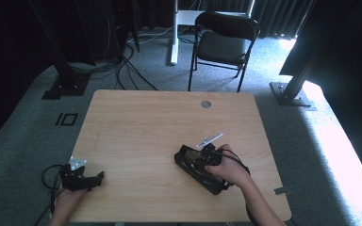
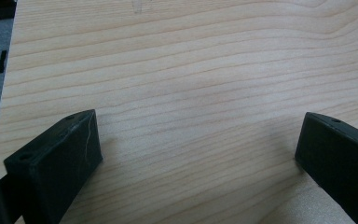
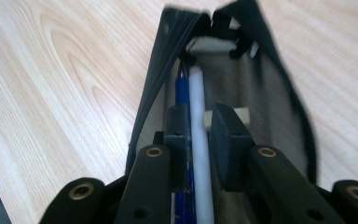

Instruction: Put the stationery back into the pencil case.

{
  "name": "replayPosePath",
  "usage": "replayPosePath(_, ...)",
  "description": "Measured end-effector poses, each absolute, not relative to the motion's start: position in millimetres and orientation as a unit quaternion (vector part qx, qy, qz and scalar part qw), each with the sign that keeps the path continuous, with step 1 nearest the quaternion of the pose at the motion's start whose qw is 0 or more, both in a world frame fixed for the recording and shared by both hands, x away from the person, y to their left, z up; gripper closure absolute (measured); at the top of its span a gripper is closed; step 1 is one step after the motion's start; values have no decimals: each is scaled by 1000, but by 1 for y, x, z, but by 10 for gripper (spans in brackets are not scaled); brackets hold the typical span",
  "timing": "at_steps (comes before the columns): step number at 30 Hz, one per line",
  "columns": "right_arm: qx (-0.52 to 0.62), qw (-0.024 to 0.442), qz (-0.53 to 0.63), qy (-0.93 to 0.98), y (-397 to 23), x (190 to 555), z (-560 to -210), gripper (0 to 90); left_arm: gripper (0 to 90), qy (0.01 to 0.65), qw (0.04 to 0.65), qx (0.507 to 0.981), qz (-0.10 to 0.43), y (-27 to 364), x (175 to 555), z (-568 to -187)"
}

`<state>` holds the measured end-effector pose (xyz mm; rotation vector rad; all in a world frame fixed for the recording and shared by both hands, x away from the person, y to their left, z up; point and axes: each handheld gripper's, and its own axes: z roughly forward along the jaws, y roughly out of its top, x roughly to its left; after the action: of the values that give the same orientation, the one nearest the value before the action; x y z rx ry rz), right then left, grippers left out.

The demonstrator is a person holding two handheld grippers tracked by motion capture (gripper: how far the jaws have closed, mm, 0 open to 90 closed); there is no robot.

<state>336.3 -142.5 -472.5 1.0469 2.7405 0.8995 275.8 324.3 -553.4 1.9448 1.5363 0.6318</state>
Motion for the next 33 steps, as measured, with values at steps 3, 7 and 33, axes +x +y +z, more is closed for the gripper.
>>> replayPosePath(3, 340, 40, 308, 888, -145, 336, -465, 768, 5, 575, 288, 728, 237, 324, 276, -553)
replayPosePath(7, 340, 44, 334, 878, -151, 336, -454, 751, 5, 575, 288, 728, 237, 324, 276, -553)
replayPosePath(33, 390, 112, 392, 825, -177, 347, -451, 425, 5, 575, 288, 728, 237, 324, 276, -553)
